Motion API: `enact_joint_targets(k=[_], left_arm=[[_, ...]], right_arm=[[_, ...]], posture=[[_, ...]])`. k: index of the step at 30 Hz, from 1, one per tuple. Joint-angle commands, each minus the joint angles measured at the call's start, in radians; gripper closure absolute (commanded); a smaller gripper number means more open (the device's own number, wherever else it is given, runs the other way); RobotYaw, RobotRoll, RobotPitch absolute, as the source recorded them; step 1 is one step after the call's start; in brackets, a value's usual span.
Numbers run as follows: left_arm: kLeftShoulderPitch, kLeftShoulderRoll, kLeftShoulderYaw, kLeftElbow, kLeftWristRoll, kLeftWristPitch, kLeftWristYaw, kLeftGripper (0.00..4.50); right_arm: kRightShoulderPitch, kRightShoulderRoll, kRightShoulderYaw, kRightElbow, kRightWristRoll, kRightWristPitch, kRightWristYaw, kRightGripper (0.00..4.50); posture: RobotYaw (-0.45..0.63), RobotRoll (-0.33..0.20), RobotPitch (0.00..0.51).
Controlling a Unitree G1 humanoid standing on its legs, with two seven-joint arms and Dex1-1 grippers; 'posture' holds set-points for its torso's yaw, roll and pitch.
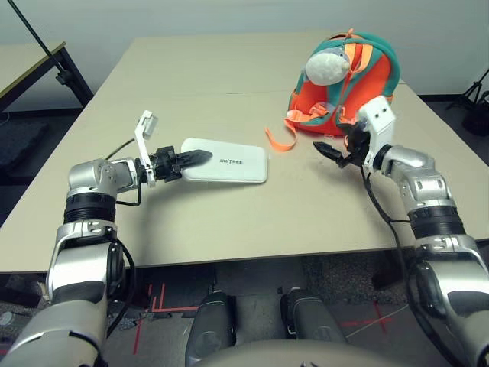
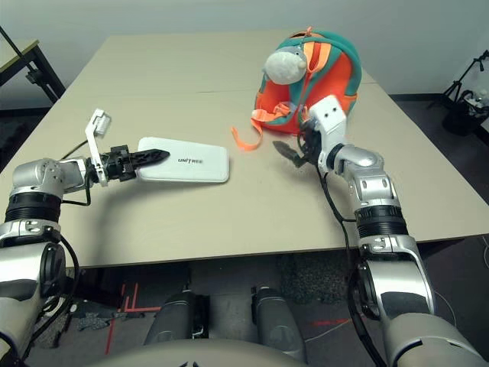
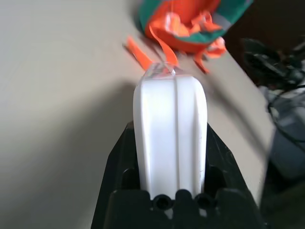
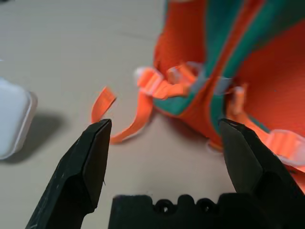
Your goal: Put the pencil case into the backpack and zip it.
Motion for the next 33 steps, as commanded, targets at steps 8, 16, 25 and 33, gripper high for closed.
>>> enact_joint_targets(k=[8, 16, 25, 33], left_arm=[[0.023, -0.063, 0.037, -0.185, -0.020, -0.178, 0.159, 3.15], [0.059, -0.072, 0.029, -0.260, -0.036, -0.181, 0.187, 3.15], [0.075, -0.075, 0.034, -0.288, -0.050, -0.174, 0.209, 3.15], [0.081, -0.065, 0.031, -0.307, -0.055, -0.176, 0.219, 3.15]], right_arm=[[-0.180, 0.055, -0.080, 0.212, 0.010, -0.060, -0.275, 0.00], [-0.345, 0.089, -0.064, 0.577, -0.021, -0.274, -0.343, 0.00], [-0.432, 0.114, -0.068, 0.779, -0.025, -0.392, -0.349, 0.55], [-0.431, 0.101, -0.051, 0.812, -0.052, -0.441, -0.336, 3.66]], posture=[[-0.06, 0.000, 0.012], [-0.04, 0.000, 0.005], [-0.02, 0.000, 0.006], [-0.02, 0.000, 0.007]])
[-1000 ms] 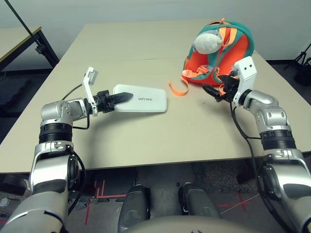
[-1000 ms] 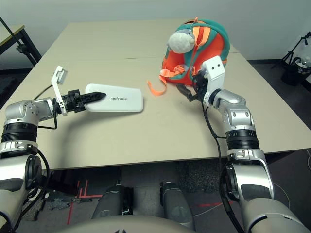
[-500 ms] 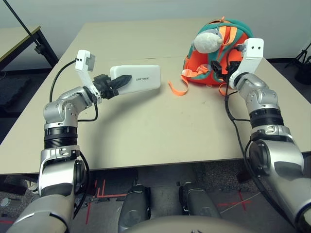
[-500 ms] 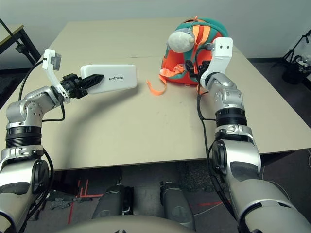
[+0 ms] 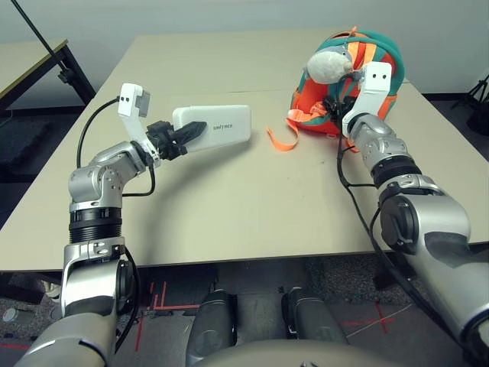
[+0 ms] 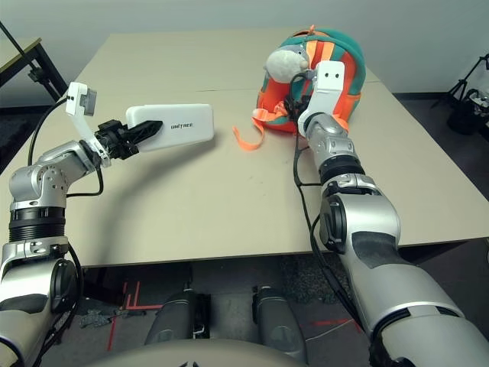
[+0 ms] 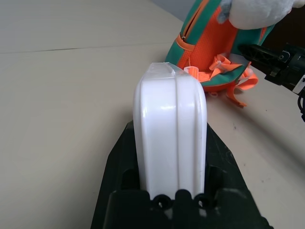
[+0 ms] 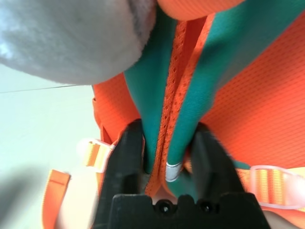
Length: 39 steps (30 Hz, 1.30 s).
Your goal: Put the pencil case into the backpack and zip it.
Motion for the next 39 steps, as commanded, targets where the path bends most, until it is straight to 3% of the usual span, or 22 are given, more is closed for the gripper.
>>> enact_joint_targets(k=[1, 3, 18, 33, 39], left_arm=[[-0.007, 0.006, 0.013, -0.036, -0.022, -0.016, 0.006, 3.15], [-0.011, 0.006, 0.012, -0.035, -0.022, -0.018, 0.008, 3.15], [-0.038, 0.020, 0.016, 0.026, -0.008, -0.070, 0.013, 3.15], [-0.109, 0.086, -0.013, 0.154, 0.025, -0.148, -0.034, 3.15], [-0.152, 0.095, -0.026, 0.214, 0.045, -0.179, -0.060, 3.15]], right_arm=[[-0.012, -0.008, 0.005, 0.027, -0.014, -0.021, 0.010, 4.02], [-0.012, -0.012, 0.005, 0.024, -0.015, -0.027, 0.022, 4.44], [0.076, -0.068, 0.048, -0.191, 0.016, -0.003, 0.334, 4.45], [0.333, -0.144, 0.071, -0.887, 0.175, 0.390, 0.525, 4.45], [0.405, -0.175, 0.062, -1.160, 0.310, 0.592, 0.537, 4.45]], posture=[[-0.02, 0.000, 0.007], [-0.02, 0.000, 0.006], [-0.04, 0.000, 0.007], [-0.07, 0.000, 0.000], [-0.08, 0.000, 0.000]])
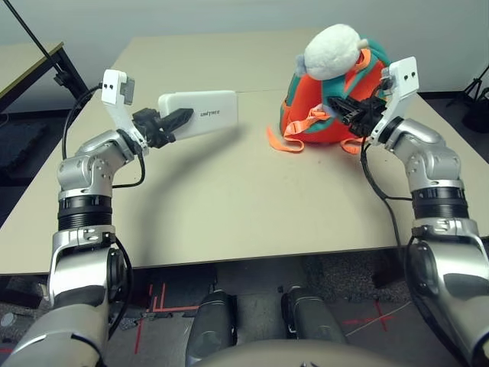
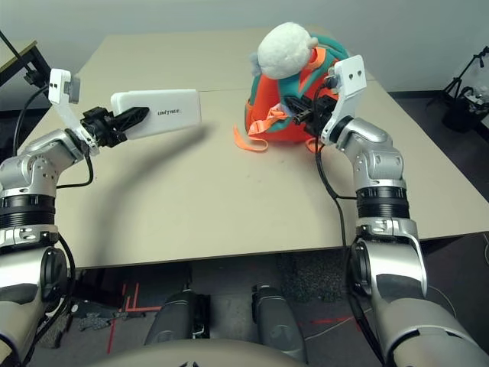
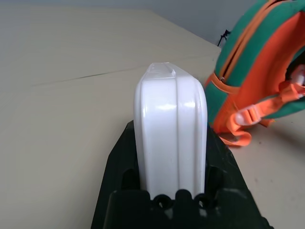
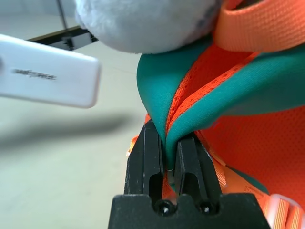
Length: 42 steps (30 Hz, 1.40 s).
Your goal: Put the pencil case into the backpack and zip it.
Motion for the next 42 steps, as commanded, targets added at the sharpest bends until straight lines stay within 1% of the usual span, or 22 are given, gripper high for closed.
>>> enact_joint_targets(k=[1, 5, 8, 10, 13, 17, 22, 24, 26, 30, 33, 37, 42], left_arm=[[-0.035, 0.005, -0.012, 0.019, 0.011, -0.034, -0.025, 3.15], [-0.042, 0.007, -0.020, 0.030, 0.015, -0.043, -0.034, 3.15], [-0.048, 0.012, -0.025, 0.031, 0.015, -0.047, -0.043, 3.15], [-0.053, 0.020, -0.026, 0.020, 0.012, -0.050, -0.055, 3.15], [-0.059, 0.033, -0.024, 0.008, 0.009, -0.048, -0.068, 3.15], [-0.105, 0.112, 0.008, -0.057, -0.052, 0.031, -0.130, 3.15], [-0.146, 0.234, -0.001, -0.183, -0.167, 0.236, -0.264, 3.16], [-0.168, 0.266, -0.009, -0.210, -0.189, 0.281, -0.290, 3.16], [-0.192, 0.283, -0.013, -0.230, -0.216, 0.320, -0.314, 3.16], [-0.215, 0.294, -0.053, -0.227, -0.206, 0.331, -0.353, 3.17], [-0.232, 0.275, -0.078, -0.205, -0.198, 0.324, -0.369, 3.17], [-0.231, 0.251, -0.133, -0.161, -0.151, 0.260, -0.392, 3.17], [-0.259, 0.213, -0.180, -0.050, -0.090, 0.170, -0.428, 3.17]], right_arm=[[0.011, -0.010, -0.009, -0.195, 0.108, 0.083, 0.025, 4.45], [0.072, -0.045, -0.020, -0.347, 0.188, 0.182, 0.035, 4.45], [0.107, -0.069, -0.031, -0.408, 0.240, 0.237, 0.031, 4.45], [0.152, -0.079, -0.012, -0.419, 0.246, 0.244, 0.040, 4.45], [0.189, -0.081, 0.018, -0.412, 0.228, 0.229, 0.038, 4.45], [0.219, -0.062, 0.062, -0.368, 0.192, 0.195, 0.032, 4.45], [0.233, -0.077, 0.097, -0.302, 0.158, 0.155, 0.064, 4.45], [0.235, -0.081, 0.104, -0.282, 0.152, 0.141, 0.075, 4.45], [0.233, -0.082, 0.108, -0.268, 0.148, 0.131, 0.081, 4.45], [0.229, -0.083, 0.111, -0.258, 0.147, 0.123, 0.093, 4.45], [0.229, -0.084, 0.110, -0.262, 0.147, 0.124, 0.097, 4.45], [0.236, -0.088, 0.103, -0.286, 0.157, 0.134, 0.098, 4.45], [0.252, -0.097, 0.096, -0.310, 0.169, 0.142, 0.099, 4.45]], posture=[[-0.09, 0.000, 0.000], [-0.10, 0.000, 0.004], [-0.11, 0.000, 0.008], [-0.12, 0.000, 0.011], [-0.12, 0.000, 0.014], [-0.11, 0.000, 0.018], [-0.09, 0.000, 0.020], [-0.08, 0.000, 0.019], [-0.08, 0.000, 0.018], [-0.07, 0.000, 0.017], [-0.08, 0.000, 0.014], [-0.10, 0.000, 0.015], [-0.12, 0.000, 0.016]])
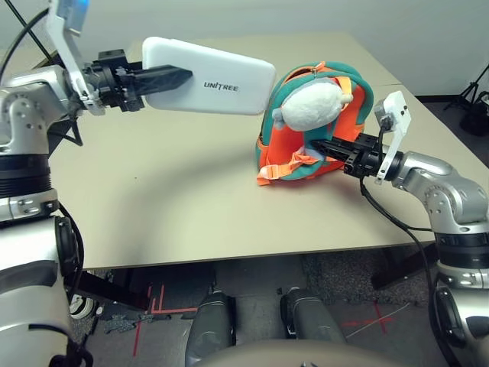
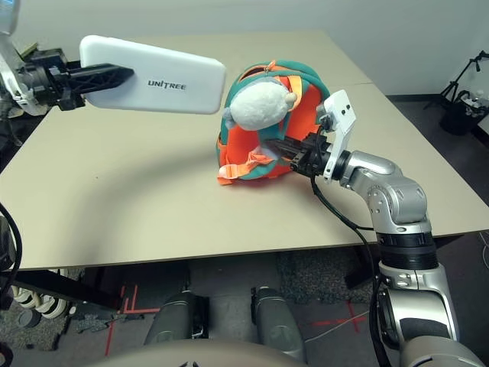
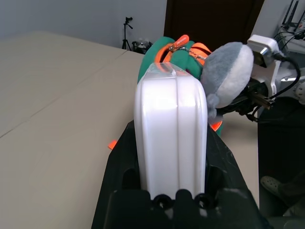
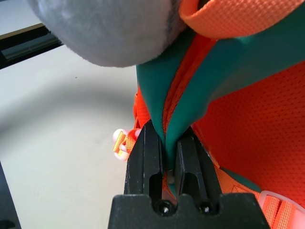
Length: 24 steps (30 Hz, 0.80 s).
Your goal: Put the pencil case into the backpack and zip it.
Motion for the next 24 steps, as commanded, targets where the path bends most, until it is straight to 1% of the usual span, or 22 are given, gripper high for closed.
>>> enact_joint_targets(k=[1, 4, 11, 17, 21, 24], left_arm=[[-0.047, -0.022, -0.025, 0.078, 0.048, -0.079, -0.033, 3.17], [-0.064, -0.047, -0.040, 0.126, 0.068, -0.109, -0.055, 3.17], [-0.116, -0.148, -0.078, 0.224, 0.114, -0.159, -0.092, 3.17], [-0.173, -0.268, -0.105, 0.346, 0.187, -0.257, -0.062, 3.17], [-0.201, -0.321, -0.105, 0.409, 0.215, -0.293, -0.059, 3.17], [-0.219, -0.347, -0.101, 0.445, 0.231, -0.311, -0.061, 3.17]], right_arm=[[0.019, -0.009, 0.008, -0.029, 0.011, 0.007, 0.008, 4.45], [0.029, -0.010, 0.004, -0.039, 0.014, 0.011, 0.003, 4.45], [0.041, -0.023, -0.009, -0.059, 0.021, 0.022, -0.003, 4.45], [0.033, -0.020, 0.002, -0.058, 0.020, 0.018, -0.006, 4.45], [0.029, -0.017, 0.010, -0.055, 0.017, 0.013, -0.004, 4.45], [0.027, -0.016, 0.012, -0.054, 0.015, 0.011, -0.004, 4.45]], posture=[[-0.12, 0.000, 0.017], [-0.14, 0.000, 0.019], [-0.16, 0.000, 0.017], [-0.16, 0.000, 0.009], [-0.17, 0.000, 0.003], [-0.17, 0.000, 0.001]])
